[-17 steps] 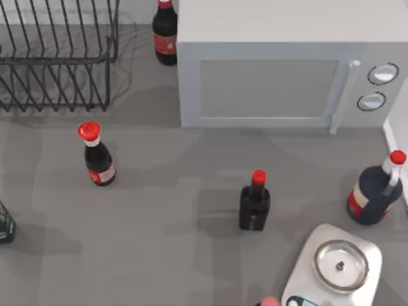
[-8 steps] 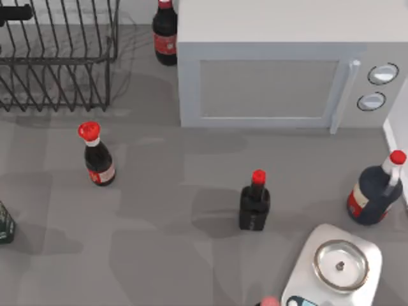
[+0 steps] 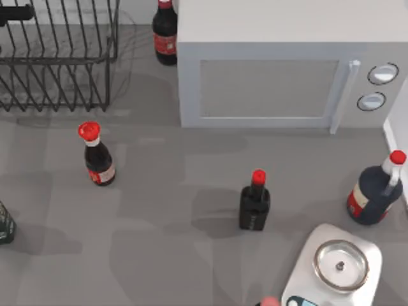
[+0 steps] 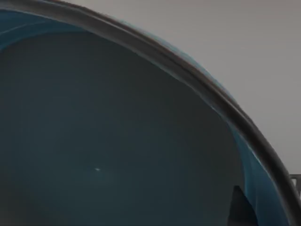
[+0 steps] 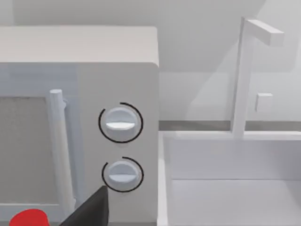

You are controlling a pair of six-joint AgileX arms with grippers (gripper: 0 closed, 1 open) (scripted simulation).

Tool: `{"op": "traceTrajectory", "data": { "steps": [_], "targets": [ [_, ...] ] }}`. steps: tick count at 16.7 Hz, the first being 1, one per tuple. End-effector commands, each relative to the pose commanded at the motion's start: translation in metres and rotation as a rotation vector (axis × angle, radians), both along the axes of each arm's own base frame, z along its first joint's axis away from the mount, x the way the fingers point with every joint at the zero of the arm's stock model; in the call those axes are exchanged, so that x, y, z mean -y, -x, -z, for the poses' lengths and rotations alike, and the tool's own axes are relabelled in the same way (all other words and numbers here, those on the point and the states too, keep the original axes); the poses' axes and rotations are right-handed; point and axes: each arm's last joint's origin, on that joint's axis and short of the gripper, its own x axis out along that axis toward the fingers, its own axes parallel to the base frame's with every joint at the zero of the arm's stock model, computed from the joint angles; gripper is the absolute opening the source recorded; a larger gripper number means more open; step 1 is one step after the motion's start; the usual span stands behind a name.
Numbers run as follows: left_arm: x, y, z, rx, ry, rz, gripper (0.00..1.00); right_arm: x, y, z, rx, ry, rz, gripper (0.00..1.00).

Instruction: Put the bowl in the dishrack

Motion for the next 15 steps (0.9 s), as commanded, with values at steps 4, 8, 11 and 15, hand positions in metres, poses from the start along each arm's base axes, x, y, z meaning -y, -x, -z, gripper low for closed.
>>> {"op": "traceTrajectory", "data": {
  "steps": [4,8,11,15],
  "targets": [
    [0.0000,0.0000,0.0000,0.000,0.000,0.000,0.60,0.0000,0.0000,0.0000,0.000,0.000,0.000,1.00],
    [0.0000,0.0000,0.0000,0.000,0.000,0.000,0.90,0.0000,0.0000,0.0000,0.000,0.000,0.000,1.00],
    [0.0000,0.0000,0.0000,0.000,0.000,0.000,1.00,0.0000,0.0000,0.0000,0.000,0.000,0.000,1.00],
    [0.0000,0.0000,0.0000,0.000,0.000,0.000,1.00,0.0000,0.0000,0.0000,0.000,0.000,0.000,1.00]
  ]
}}
